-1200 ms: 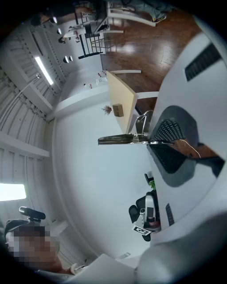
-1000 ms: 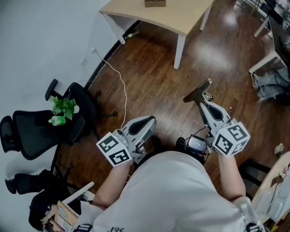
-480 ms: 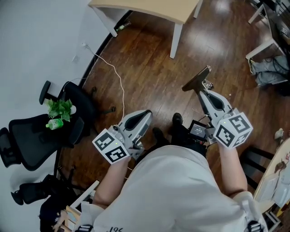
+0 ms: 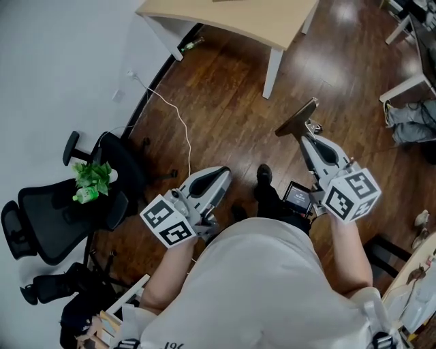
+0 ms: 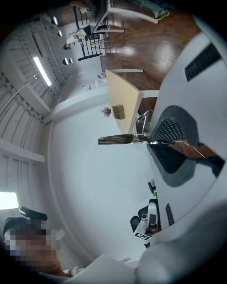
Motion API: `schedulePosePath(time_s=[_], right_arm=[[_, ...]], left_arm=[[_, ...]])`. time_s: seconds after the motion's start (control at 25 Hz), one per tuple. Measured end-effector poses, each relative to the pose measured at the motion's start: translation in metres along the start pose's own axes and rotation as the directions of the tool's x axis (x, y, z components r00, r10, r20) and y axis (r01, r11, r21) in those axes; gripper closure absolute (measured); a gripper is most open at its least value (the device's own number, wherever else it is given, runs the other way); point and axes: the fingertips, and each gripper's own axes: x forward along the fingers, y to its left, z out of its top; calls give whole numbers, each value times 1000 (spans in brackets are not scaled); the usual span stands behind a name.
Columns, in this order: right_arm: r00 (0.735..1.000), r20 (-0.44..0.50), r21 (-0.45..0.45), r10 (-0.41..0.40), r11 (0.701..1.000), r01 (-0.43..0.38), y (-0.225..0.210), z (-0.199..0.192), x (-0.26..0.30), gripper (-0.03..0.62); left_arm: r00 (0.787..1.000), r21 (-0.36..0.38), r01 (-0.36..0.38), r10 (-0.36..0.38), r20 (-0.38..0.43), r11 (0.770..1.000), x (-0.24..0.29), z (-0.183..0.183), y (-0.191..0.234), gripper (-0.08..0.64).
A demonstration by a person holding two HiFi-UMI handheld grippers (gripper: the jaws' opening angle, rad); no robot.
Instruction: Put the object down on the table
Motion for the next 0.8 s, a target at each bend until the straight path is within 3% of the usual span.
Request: schedulePosePath(time_s=[0.32, 0.8], right_arm=[[999, 5, -21, 36, 999, -35, -68, 49, 40, 589], [998, -31, 11, 54, 999, -53, -131, 73, 79, 589]], left_arm=[[1000, 10, -14, 14, 22, 1000, 80, 40, 26, 560], [998, 7, -54, 54, 16, 999, 141, 75, 63, 560]])
